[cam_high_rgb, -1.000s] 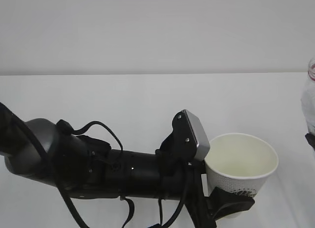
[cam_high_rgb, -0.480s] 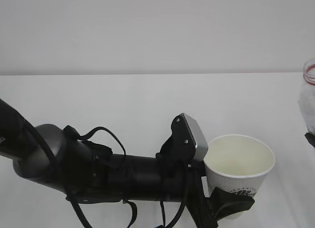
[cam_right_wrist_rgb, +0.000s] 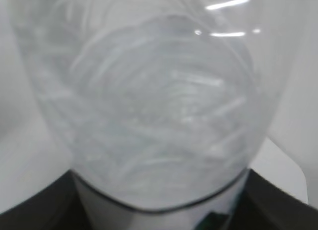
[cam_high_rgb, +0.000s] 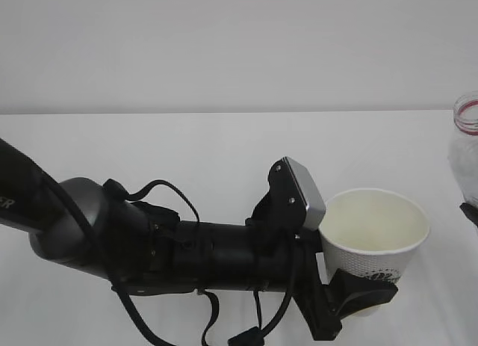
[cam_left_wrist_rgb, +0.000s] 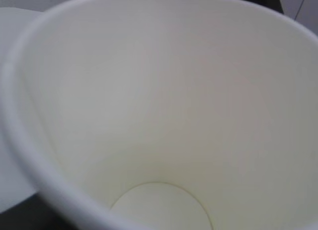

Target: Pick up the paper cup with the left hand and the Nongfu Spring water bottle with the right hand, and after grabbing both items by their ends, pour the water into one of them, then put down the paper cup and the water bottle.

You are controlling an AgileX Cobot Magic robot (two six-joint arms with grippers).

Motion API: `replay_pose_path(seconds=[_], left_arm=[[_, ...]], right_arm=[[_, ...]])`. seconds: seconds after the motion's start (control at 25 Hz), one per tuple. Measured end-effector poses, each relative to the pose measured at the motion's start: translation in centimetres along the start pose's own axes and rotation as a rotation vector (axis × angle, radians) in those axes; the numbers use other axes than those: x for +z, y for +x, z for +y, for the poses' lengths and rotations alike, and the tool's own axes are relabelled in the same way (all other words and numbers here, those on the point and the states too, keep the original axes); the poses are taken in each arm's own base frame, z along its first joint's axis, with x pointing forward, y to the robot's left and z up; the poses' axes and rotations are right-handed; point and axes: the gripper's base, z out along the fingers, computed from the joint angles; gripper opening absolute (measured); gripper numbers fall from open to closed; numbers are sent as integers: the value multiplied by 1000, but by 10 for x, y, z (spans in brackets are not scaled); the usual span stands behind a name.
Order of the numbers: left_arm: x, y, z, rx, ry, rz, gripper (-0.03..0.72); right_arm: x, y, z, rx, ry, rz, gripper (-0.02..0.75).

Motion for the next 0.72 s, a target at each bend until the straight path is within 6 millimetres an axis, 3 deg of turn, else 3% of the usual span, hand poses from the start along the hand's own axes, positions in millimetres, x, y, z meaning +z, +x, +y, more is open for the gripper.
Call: replay_pose_path(seconds=[0.72], left_arm=[[0, 2, -2, 23, 24, 21, 528]], right_arm=[[0, 0, 0, -46, -5, -3, 468]])
